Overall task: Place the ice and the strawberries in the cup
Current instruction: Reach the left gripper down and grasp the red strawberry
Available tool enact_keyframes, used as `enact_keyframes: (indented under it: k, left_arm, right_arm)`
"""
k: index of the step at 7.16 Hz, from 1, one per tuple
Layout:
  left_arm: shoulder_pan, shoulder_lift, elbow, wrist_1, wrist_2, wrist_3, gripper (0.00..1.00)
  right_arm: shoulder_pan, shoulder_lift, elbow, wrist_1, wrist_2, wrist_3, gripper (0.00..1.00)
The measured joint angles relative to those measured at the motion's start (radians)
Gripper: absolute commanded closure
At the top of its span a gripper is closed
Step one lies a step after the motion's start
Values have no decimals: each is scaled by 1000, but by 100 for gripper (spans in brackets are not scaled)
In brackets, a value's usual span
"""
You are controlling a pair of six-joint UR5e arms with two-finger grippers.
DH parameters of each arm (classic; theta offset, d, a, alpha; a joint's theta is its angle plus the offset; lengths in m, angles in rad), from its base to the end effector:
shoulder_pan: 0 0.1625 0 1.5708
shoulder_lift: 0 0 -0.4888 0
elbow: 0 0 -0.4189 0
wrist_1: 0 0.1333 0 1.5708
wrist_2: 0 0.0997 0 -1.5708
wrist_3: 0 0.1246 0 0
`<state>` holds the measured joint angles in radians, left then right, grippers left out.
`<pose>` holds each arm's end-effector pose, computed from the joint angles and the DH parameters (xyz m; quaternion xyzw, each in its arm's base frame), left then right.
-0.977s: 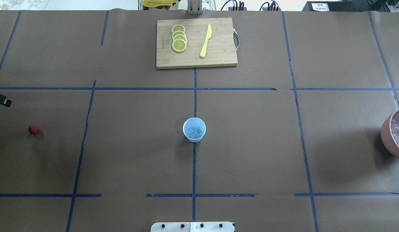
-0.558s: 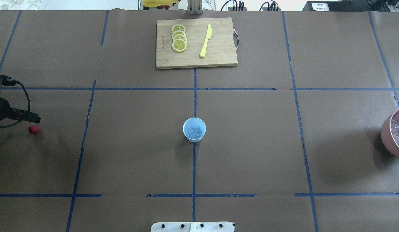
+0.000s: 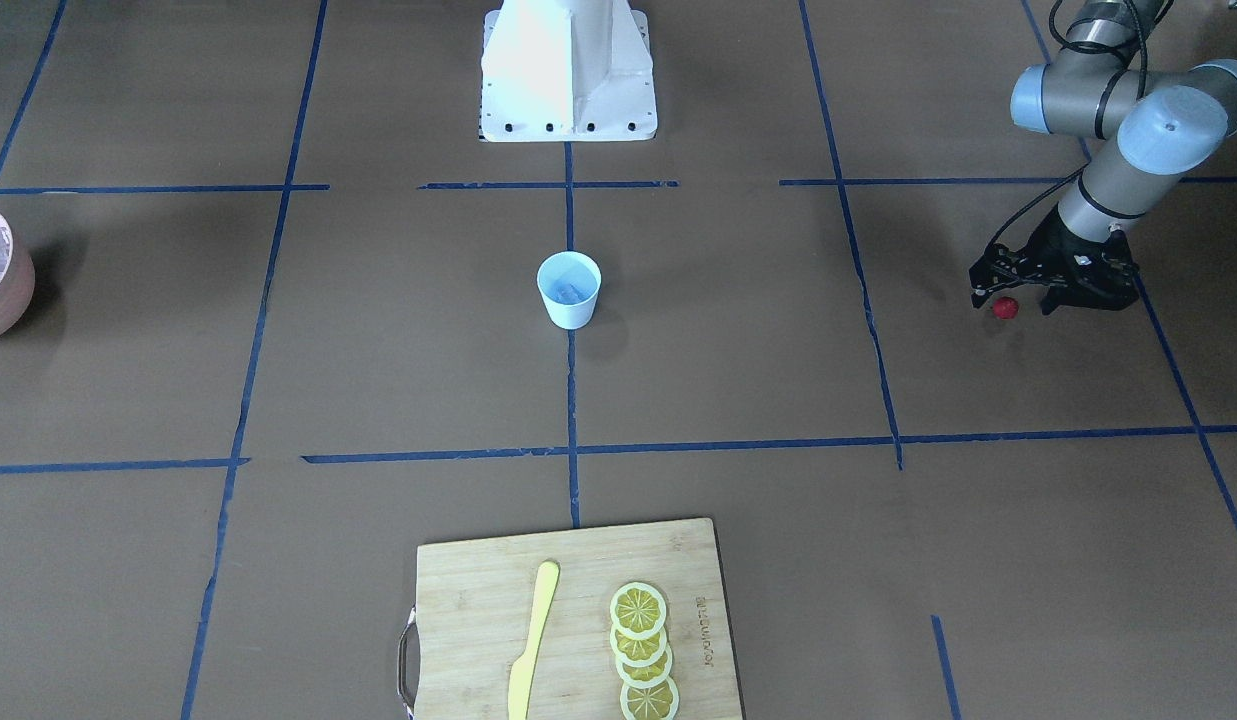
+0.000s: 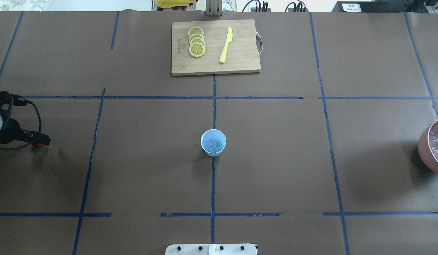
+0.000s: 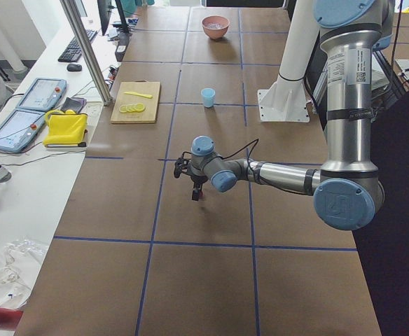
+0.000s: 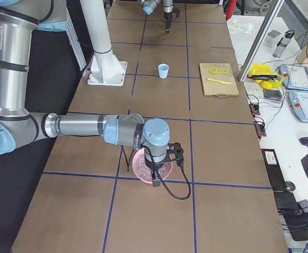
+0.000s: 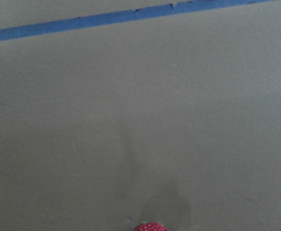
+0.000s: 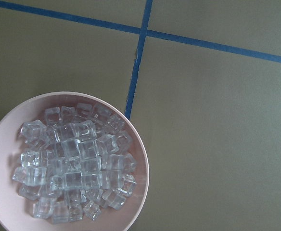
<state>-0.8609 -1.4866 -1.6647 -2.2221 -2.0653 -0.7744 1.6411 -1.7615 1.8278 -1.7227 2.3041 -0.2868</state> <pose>0.2851 -0.4456 0.6709 0.0754 0.3833 0.0498 0.9192 0.0791 -0.4122 0.7154 0.0243 -0.3596 -0.0855 0.9289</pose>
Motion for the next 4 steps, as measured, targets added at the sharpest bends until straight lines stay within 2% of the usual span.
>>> enact_keyframes:
  k: [1, 2, 3, 4]
  left_arm:
    - [1, 0, 2, 0, 0, -2, 28]
    - [1, 0, 3, 1, -1, -4, 87]
    - [2, 0, 3, 2, -1, -3, 99]
    - [2, 0, 2, 3, -2, 0, 100]
  right_arm:
    - [0, -1, 1, 0, 0, 0, 1]
    - [0, -2, 2, 0, 1, 0, 1]
    - [0, -4, 3, 0, 1, 0, 0]
    - [0, -5, 4, 0, 1, 0, 1]
